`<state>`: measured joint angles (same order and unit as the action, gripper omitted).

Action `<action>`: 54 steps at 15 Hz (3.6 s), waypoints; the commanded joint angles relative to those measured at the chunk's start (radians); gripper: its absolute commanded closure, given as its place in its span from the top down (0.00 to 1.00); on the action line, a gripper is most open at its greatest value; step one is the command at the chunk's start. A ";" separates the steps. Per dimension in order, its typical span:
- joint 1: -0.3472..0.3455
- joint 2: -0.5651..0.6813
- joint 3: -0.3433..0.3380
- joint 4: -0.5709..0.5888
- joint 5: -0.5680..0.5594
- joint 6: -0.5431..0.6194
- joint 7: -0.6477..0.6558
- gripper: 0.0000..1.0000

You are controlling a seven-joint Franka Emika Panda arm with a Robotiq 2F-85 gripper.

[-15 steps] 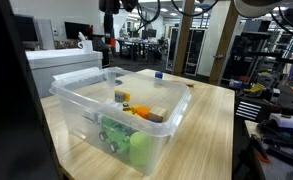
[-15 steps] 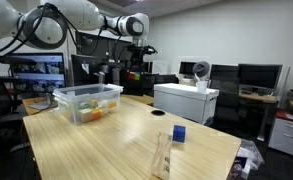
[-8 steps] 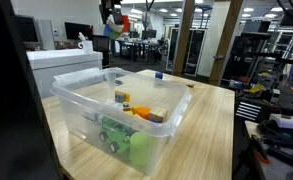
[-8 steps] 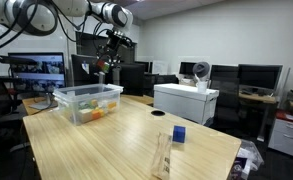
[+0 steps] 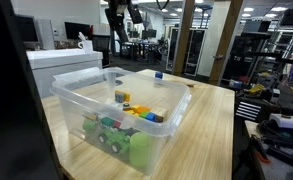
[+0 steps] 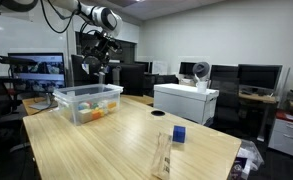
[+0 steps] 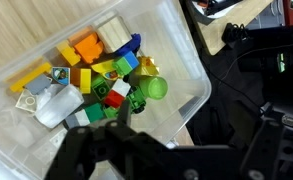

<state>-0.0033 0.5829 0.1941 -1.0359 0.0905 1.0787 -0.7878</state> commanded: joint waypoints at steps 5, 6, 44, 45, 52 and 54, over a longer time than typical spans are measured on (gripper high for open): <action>-0.117 -0.047 -0.168 -0.265 -0.096 0.483 0.009 1.00; -0.140 -0.030 -0.197 -0.271 -0.116 0.543 0.015 1.00; -0.206 -0.065 -0.124 -0.360 -0.129 1.027 0.307 0.33; -0.195 -0.108 -0.097 -0.395 -0.101 1.023 0.281 0.33; -0.123 -0.430 -0.011 -0.722 0.128 0.830 0.039 0.59; -0.086 -0.458 -0.033 -0.749 0.140 0.743 -0.007 0.85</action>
<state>-0.1160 0.1983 0.1889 -1.6973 0.1969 1.8751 -0.7191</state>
